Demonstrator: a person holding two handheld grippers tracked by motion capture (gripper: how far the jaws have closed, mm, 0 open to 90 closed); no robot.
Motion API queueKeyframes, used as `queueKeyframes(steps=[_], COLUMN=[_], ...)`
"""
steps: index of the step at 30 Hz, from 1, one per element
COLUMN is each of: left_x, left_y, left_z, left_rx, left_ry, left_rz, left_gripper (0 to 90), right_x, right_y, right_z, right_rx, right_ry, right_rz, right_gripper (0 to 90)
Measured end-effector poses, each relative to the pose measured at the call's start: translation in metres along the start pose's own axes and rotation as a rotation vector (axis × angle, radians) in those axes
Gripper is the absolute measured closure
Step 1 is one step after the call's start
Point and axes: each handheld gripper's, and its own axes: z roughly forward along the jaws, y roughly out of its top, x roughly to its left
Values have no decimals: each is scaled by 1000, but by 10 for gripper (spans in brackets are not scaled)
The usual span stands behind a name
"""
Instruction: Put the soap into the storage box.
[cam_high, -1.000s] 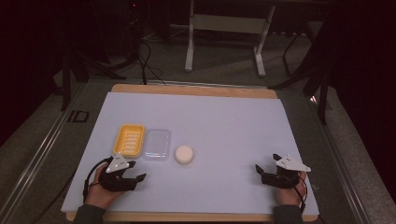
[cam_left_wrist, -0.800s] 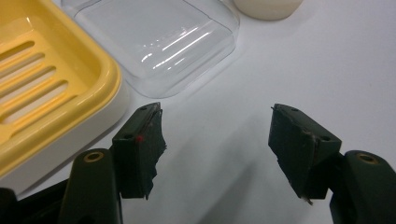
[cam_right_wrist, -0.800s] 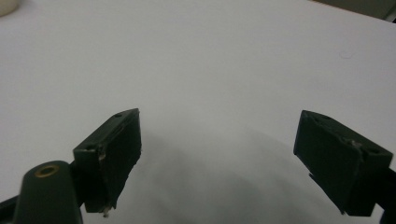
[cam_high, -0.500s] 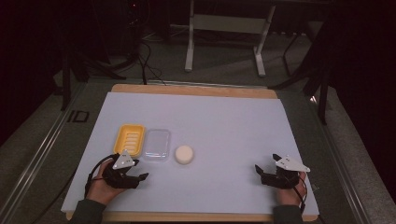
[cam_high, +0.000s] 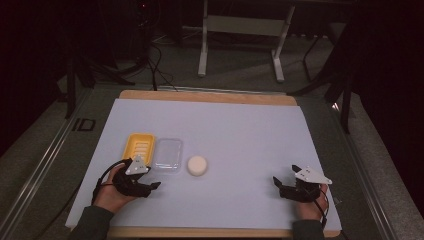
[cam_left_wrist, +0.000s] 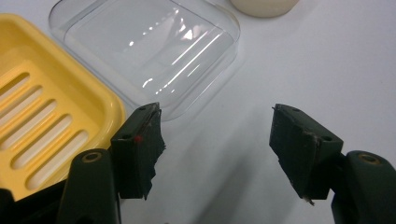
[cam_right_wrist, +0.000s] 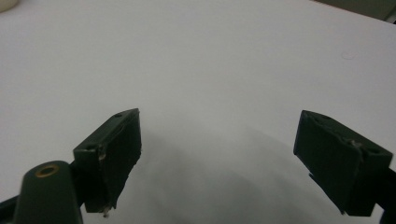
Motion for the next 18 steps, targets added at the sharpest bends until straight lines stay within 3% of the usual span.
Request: queueKeyframes(steps=[5,12,18], left_x=[1,7,8], left_y=[4,9,16], left_z=[2,2,8], left_rx=[31,33,52], left_ry=[-2,-20,-36], left_rz=[29,31,57], left_gripper=[348,345,336], right_x=[0,0,0], right_y=[0,0,0], right_z=[0,0,0], right_rx=[1,1,-1], right_ry=[1,1,3], right_rz=[-6,-8,-7], right_gripper=[149,150,150])
